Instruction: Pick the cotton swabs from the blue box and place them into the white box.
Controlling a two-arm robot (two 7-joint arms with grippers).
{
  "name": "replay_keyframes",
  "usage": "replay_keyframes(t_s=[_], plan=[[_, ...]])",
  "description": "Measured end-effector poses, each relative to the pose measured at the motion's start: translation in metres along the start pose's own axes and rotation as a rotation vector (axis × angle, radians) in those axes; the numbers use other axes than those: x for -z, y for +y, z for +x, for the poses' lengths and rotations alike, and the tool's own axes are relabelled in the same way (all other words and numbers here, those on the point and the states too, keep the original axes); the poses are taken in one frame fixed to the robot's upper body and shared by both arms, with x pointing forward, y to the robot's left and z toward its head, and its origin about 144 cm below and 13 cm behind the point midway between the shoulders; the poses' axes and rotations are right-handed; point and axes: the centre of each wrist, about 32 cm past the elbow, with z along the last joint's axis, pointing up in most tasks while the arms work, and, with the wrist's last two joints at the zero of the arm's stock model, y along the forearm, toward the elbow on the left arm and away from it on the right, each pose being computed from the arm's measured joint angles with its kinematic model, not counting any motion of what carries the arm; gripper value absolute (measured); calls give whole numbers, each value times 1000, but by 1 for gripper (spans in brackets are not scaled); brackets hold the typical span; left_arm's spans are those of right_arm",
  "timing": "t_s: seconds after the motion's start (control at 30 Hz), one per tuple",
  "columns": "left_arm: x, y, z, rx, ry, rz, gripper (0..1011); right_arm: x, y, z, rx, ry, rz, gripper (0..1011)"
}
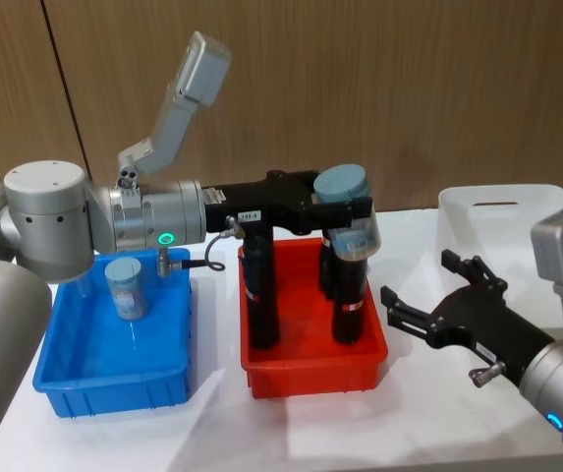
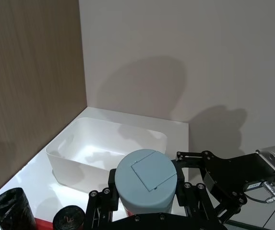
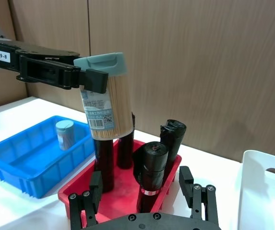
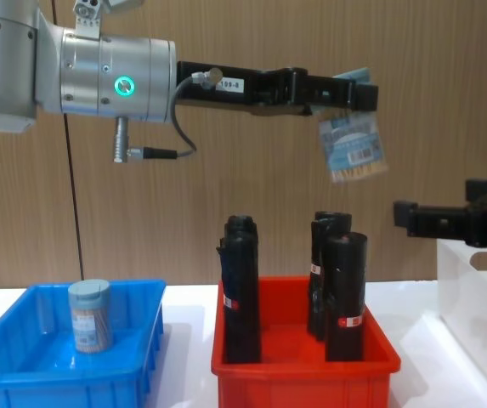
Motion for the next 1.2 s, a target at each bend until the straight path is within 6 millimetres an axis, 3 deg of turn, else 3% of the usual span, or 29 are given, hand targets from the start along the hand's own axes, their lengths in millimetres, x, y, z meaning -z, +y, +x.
replay_keyframes(t_s=[1.2], plan=[[-1, -1, 0, 3, 0, -1, 660, -38, 29, 23, -132, 64, -80, 1002]])
